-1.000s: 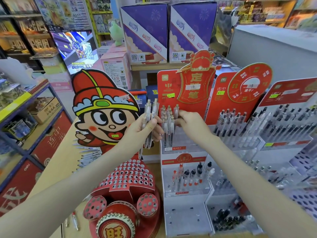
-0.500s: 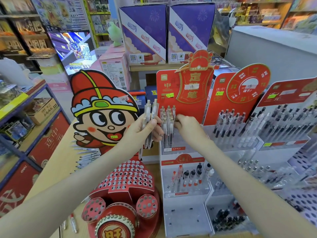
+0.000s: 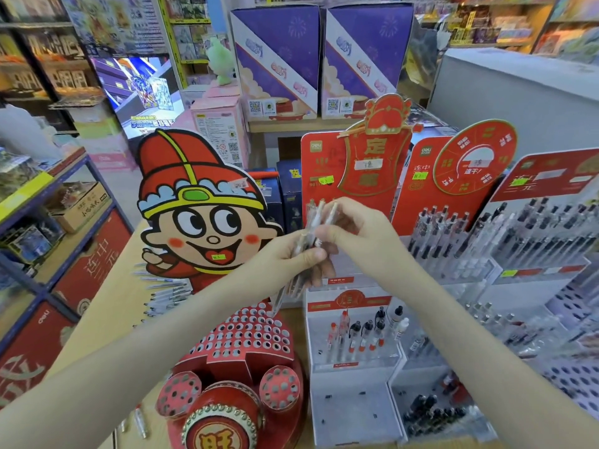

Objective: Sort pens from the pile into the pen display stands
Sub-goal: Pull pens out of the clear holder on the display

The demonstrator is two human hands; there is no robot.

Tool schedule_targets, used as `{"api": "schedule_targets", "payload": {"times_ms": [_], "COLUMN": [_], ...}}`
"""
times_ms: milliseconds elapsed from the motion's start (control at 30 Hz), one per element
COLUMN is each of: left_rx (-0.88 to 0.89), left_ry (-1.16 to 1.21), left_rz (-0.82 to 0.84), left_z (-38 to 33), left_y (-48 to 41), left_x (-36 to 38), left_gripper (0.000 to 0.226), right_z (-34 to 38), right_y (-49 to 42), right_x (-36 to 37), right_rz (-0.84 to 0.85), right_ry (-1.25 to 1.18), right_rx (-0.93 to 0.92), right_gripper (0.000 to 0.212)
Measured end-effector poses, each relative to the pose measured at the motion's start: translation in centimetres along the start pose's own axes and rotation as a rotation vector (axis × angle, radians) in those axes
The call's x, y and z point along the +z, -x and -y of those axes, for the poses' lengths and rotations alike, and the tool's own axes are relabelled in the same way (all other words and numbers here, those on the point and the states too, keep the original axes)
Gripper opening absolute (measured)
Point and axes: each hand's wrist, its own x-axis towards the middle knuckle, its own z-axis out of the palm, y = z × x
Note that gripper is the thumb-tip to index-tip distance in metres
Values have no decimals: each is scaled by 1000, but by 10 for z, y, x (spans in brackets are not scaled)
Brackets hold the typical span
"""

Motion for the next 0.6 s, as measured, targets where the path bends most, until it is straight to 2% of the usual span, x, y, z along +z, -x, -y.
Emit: {"api": "schedule_targets", "payload": {"times_ms": [267, 433, 600], "left_rx": [27, 51, 40], "left_ry": [43, -63, -92], "left_rz": [-244, -320, -256], "left_z": [1, 4, 2], "left_y": [-1, -1, -1], "left_x": [-14, -17, -18], "left_gripper": [24, 17, 16], "right_z": [-10, -21, -35], "right_y": [-2, -3, -16], "right_x": [-62, -70, -52], "right_rz": [-108, -197, -118], "right_ry": [-256, -61, 97], "right_rx": [6, -6, -26], "right_gripper": [25, 23, 19]}}
